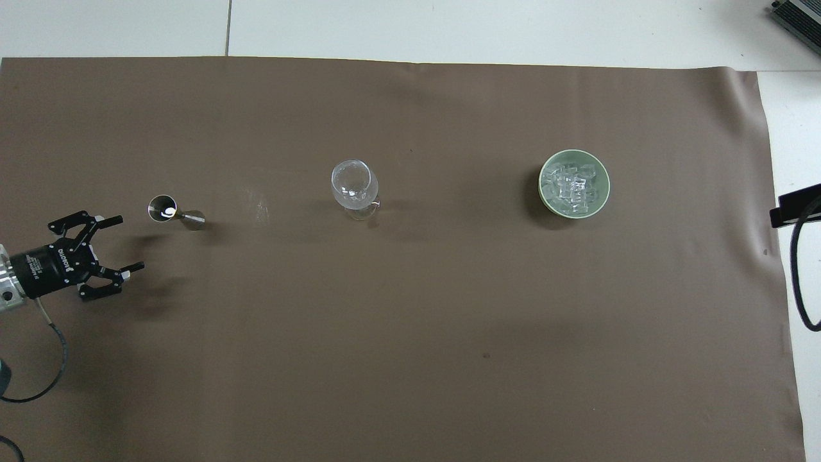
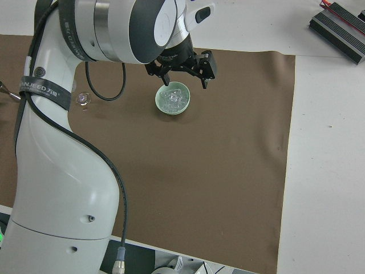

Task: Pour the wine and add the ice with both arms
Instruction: 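Move the left gripper open toward the small metal cup, then close the left gripper around the small metal cup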

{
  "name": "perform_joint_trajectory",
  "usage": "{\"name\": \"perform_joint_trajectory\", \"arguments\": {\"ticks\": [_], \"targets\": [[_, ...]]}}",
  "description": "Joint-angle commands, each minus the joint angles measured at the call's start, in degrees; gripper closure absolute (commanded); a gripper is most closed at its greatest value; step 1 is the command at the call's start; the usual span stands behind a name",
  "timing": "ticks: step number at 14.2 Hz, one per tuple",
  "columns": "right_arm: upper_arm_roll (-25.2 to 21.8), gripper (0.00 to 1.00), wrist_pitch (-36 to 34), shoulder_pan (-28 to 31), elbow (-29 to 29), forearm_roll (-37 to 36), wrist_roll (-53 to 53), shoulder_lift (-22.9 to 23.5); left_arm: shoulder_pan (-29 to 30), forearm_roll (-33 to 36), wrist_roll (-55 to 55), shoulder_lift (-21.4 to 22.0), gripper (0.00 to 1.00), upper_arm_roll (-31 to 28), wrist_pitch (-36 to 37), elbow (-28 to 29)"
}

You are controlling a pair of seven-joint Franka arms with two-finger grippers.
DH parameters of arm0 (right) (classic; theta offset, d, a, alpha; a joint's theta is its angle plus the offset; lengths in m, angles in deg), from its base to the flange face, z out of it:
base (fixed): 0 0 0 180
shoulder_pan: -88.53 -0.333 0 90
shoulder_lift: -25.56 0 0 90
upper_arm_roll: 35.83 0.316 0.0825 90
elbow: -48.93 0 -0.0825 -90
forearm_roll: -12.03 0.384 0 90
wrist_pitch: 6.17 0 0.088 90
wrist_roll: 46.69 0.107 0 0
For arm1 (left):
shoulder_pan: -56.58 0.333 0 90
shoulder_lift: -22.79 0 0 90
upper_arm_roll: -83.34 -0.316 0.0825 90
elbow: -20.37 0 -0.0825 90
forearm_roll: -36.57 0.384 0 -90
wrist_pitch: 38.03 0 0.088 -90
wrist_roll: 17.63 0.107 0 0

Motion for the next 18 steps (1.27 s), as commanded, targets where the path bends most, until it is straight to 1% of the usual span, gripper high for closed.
{"name": "perform_joint_trajectory", "arguments": {"ticks": [1,3,5,7,10,18], "targets": [[0.14,0.00,1.17,0.14,-1.17,1.16,0.63,-0.83,-0.30,-2.29,1.77,0.10,0.00,-0.13,0.17,0.87],[0.14,0.00,1.17,0.14,-1.17,1.16,0.54,-0.83,-0.74,-4.30,2.64,-0.34,0.00,-0.13,-0.09,1.39],[0.14,0.00,1.17,0.14,-1.17,1.16,0.63,-0.83,-1.01,-7.12,5.97,-2.17,0.00,0.13,-0.09,1.92],[0.14,0.00,1.17,0.14,-1.17,1.16,0.63,-0.83,-3.46,-10.10,6.42,-2.45,0.00,0.13,-0.18,1.92],[0.14,0.00,1.17,0.14,-1.17,1.16,0.63,-0.83,-3.82,-11.43,7.13,-2.45,0.00,0.22,-0.53,2.18],[0.14,0.00,1.17,0.14,-1.17,1.16,0.63,-0.83,-7.85,-15.91,8.27,-2.54,0.00,0.22,-3.34,3.42]]}}
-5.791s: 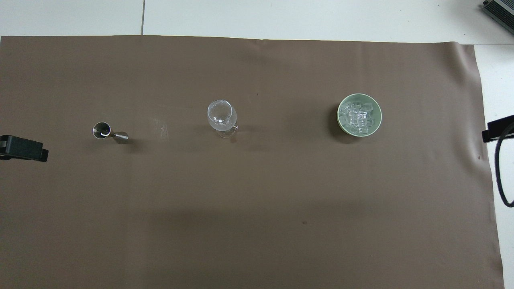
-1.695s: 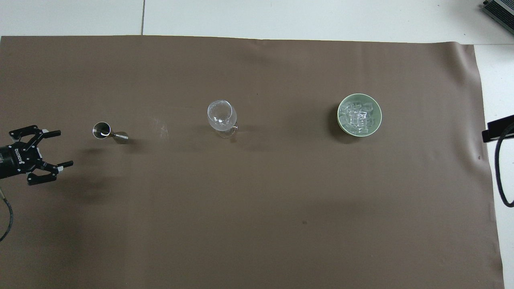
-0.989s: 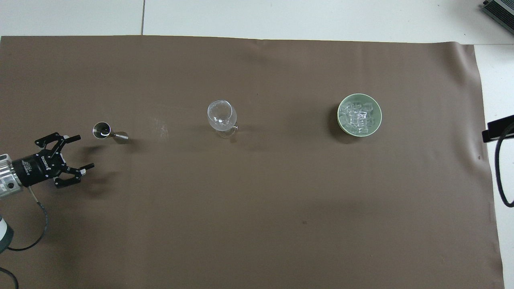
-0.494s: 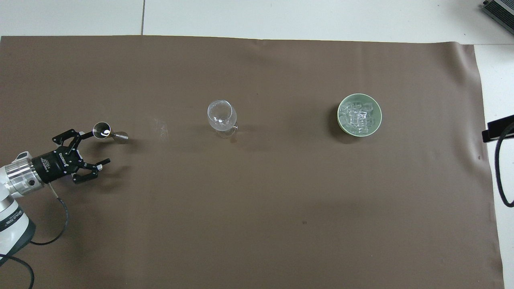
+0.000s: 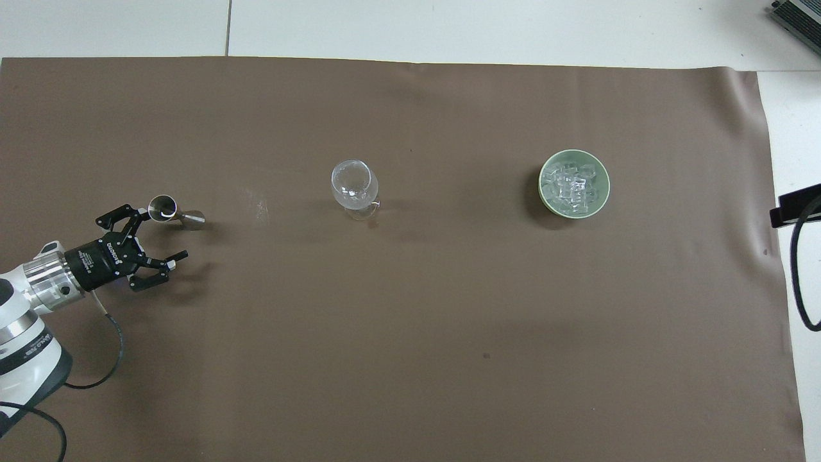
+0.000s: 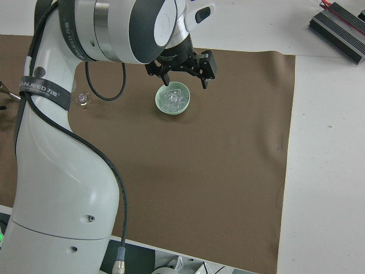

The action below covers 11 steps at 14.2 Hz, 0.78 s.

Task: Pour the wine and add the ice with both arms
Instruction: 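Close the left gripper around the small metal cup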

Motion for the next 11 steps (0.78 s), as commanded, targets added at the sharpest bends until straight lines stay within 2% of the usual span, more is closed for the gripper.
{"name": "perform_joint_trajectory", "arguments": {"ticks": [1,11], "targets": [[0.14,0.00,1.17,0.14,-1.17,1.16,0.63,-0.83,-1.80,-2.98,1.35,0.13,0.00,-0.47,-2.06,0.88],[0.14,0.00,1.17,0.14,-1.17,1.16,0.63,-0.83,-2.94,-4.48,1.35,-0.14,0.00,-0.47,-3.56,0.79]]}}
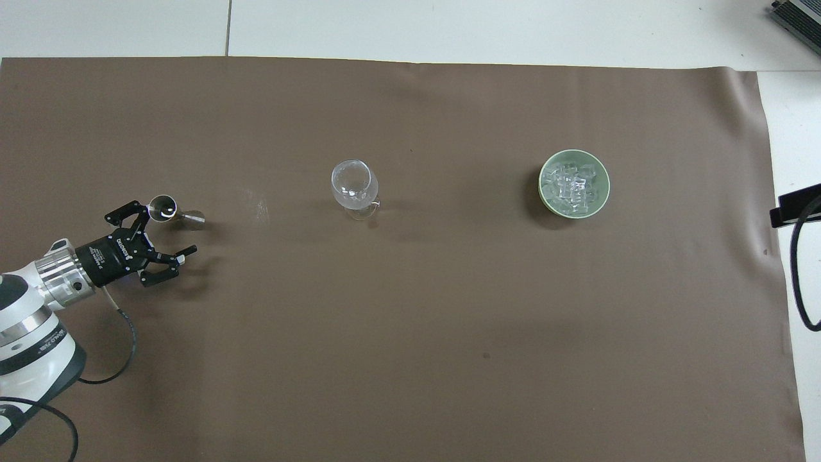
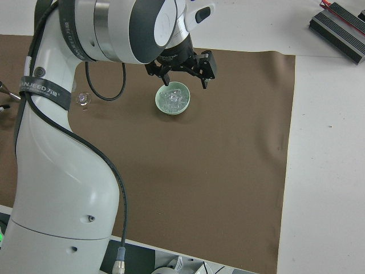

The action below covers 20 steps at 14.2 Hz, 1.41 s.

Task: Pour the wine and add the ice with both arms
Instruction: 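Close the left gripper around the small metal cup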

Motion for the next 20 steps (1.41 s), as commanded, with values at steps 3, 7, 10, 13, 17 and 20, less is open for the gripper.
{"name": "perform_joint_trajectory", "arguments": {"ticks": [3,7,10,13,17,20], "targets": [[0.14,0.00,1.17,0.14,-1.17,1.16,0.63,-0.83,-1.00,-1.94,1.14,-0.06,0.00,-0.46,-1.09,0.70],[0.14,0.00,1.17,0.14,-1.17,1.16,0.63,-0.83,-1.88,-3.17,1.23,0.02,0.04,-0.46,-1.27,0.70],[0.14,0.00,1.17,0.14,-1.17,1.16,0.54,-0.83,-1.88,-3.61,1.14,-0.06,0.07,-0.55,-1.36,0.70],[0.14,0.00,1.17,0.14,-1.17,1.16,0.63,-0.83,-1.88,-3.52,1.14,-0.06,0.13,-0.55,-1.44,0.70],[0.14,0.00,1.08,0.14,-1.17,1.16,0.63,-0.83,-1.88,-3.52,0.96,-0.06,0.28,-0.55,-1.80,0.70],[0.14,0.00,1.17,0.14,-1.17,1.16,0.63,-0.83,-1.79,-3.52,0.79,-0.06,0.32,-0.55,-1.80,0.62]]}}
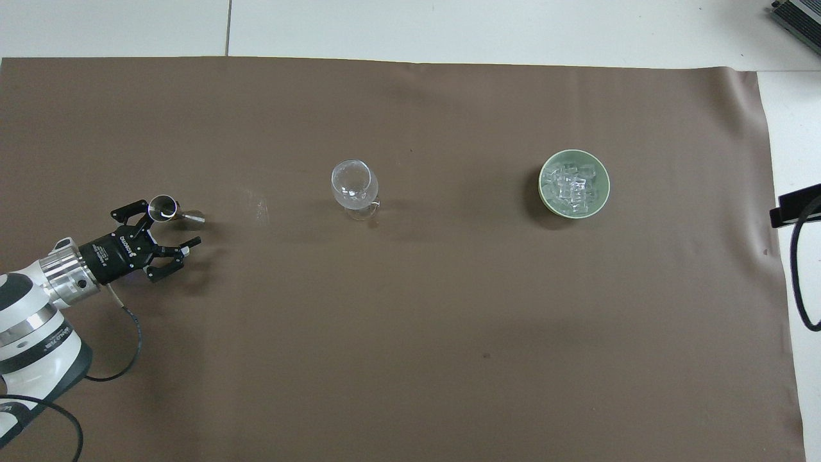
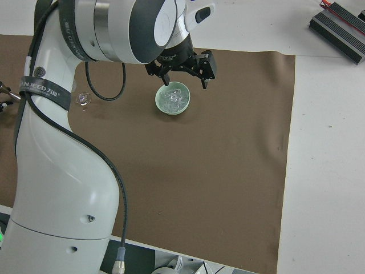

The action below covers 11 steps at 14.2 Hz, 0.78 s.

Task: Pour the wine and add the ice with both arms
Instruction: 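Close the left gripper around the small metal cup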

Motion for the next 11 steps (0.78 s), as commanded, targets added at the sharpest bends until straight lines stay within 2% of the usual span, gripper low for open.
{"name": "perform_joint_trajectory", "arguments": {"ticks": [1,5,9,11], "targets": [[0.14,0.00,1.17,0.14,-1.17,1.16,0.63,-0.83,-0.90,-1.55,0.76,0.02,0.35,-0.51,-1.07,0.61],[0.14,0.00,1.17,0.14,-1.17,1.16,0.63,-0.83,-0.90,-1.55,0.67,0.02,0.46,-0.60,-1.24,0.61],[0.14,0.00,1.17,0.14,-1.17,1.16,0.63,-0.83,-0.90,-1.55,0.67,0.02,0.68,-0.60,-1.24,0.61],[0.14,0.00,1.08,0.14,-1.17,1.16,0.63,-0.83,-0.90,-1.55,0.58,0.02,0.70,-0.60,-1.24,0.52]]}}
